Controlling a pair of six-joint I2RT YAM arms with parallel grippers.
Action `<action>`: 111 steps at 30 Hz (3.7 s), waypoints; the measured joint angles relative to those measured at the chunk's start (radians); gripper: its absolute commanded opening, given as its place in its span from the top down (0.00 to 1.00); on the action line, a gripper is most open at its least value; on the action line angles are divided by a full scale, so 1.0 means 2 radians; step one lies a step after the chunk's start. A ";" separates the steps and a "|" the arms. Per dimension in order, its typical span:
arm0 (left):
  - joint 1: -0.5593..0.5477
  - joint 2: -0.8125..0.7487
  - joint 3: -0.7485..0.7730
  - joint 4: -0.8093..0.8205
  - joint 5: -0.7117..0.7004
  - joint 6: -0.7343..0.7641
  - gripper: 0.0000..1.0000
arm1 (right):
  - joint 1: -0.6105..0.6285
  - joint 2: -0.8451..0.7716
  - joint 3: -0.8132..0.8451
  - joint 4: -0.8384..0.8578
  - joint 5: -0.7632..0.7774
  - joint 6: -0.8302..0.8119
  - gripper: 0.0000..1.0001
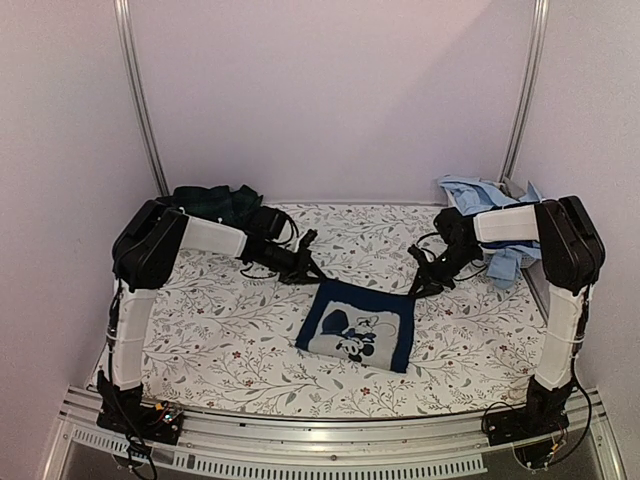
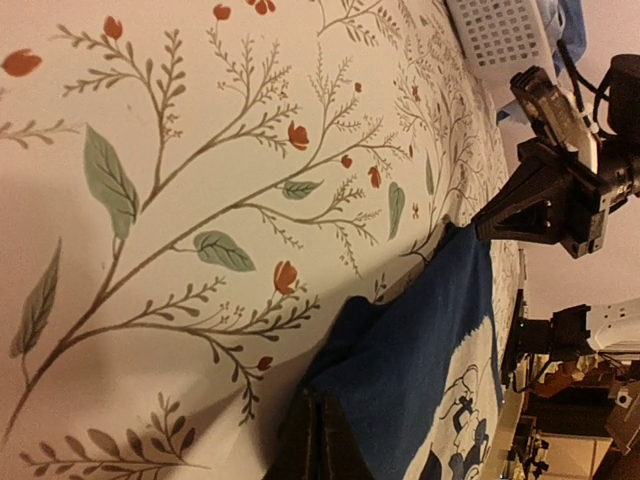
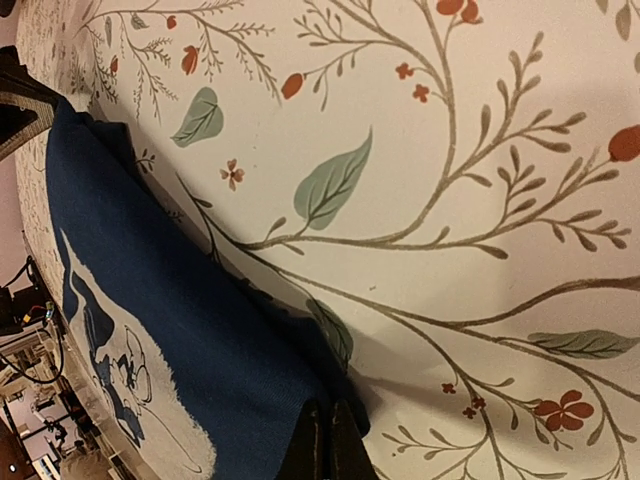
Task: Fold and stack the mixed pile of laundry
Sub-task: Adjust the square-folded T-shirt at the center of the board, then smooth out the square-folded T-shirt at the center of the board, then pick up the square-folded T-shirt from the center of the board.
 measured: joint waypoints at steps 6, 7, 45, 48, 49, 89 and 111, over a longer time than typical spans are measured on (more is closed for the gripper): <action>0.000 -0.017 -0.027 0.036 -0.006 -0.011 1.00 | 0.000 -0.025 0.005 -0.011 0.017 0.000 1.00; 0.000 -0.018 -0.028 0.039 -0.007 -0.013 1.00 | 0.000 -0.027 0.006 -0.011 0.023 0.000 1.00; -0.111 -0.153 -0.104 0.133 0.015 -0.059 0.00 | 0.036 -0.158 -0.104 0.181 -0.204 0.181 0.16; -0.138 -0.111 -0.104 0.177 0.041 -0.091 0.00 | 0.065 -0.139 -0.146 0.224 -0.233 0.215 0.17; -0.141 -0.094 -0.104 0.191 0.048 -0.102 0.00 | 0.069 -0.135 -0.159 0.236 -0.239 0.224 0.17; -0.020 0.010 -0.023 0.193 -0.001 -0.107 0.00 | 0.022 0.077 -0.058 0.398 -0.289 0.291 0.22; -0.279 -0.083 0.008 0.001 -0.348 0.356 0.31 | -0.084 -0.183 -0.247 0.227 -0.208 0.277 0.33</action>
